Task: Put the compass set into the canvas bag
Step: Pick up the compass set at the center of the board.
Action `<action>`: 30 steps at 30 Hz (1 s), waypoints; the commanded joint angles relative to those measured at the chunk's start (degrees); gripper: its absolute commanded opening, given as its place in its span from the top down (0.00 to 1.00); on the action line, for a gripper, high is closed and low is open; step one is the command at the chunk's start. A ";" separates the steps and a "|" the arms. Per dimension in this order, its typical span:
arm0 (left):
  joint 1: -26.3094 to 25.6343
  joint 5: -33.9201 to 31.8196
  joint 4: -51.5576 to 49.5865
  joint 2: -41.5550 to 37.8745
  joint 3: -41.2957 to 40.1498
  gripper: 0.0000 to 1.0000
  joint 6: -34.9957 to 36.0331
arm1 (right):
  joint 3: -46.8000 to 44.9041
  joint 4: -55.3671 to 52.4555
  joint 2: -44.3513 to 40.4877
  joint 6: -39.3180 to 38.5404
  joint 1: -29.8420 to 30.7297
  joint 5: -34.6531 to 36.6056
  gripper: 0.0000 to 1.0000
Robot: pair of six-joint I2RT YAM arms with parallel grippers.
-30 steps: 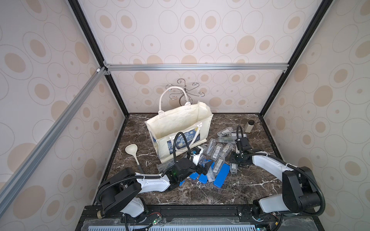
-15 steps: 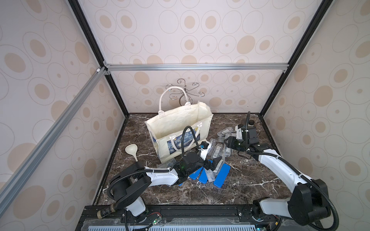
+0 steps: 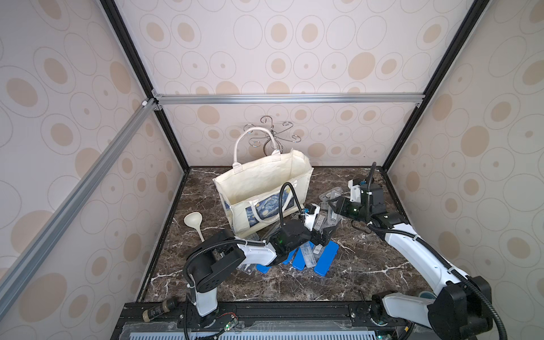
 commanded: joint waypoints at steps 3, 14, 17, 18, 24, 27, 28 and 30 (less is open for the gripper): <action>-0.64 2.05 4.78 2.19 4.68 0.12 -1.55 | 0.68 2.18 -1.65 1.15 -0.09 -1.61 0.55; 0.50 3.98 8.75 4.81 6.17 0.29 -3.73 | 0.34 2.58 -4.15 1.98 -0.09 -3.71 0.56; 0.95 4.85 10.49 5.12 5.99 0.33 -4.27 | 0.23 2.59 -4.84 2.07 -0.09 -4.58 0.56; 1.09 5.15 11.15 5.21 5.99 0.35 -4.28 | 0.05 2.58 -4.99 2.07 -0.09 -4.88 0.56; 1.38 5.25 13.06 4.98 6.23 0.51 -4.19 | 0.00 2.05 -5.57 1.88 -0.09 -5.14 0.56; 1.44 5.76 13.33 5.18 6.74 0.60 -4.28 | 0.00 2.04 -5.72 1.64 -0.09 -5.05 0.56; 1.60 6.07 13.43 5.31 6.95 0.62 -4.49 | 0.00 1.97 -5.71 1.59 -0.11 -5.04 0.56; 1.66 6.59 13.68 5.63 7.22 0.68 -4.96 | 0.00 2.05 -5.71 1.59 -0.09 -5.10 0.56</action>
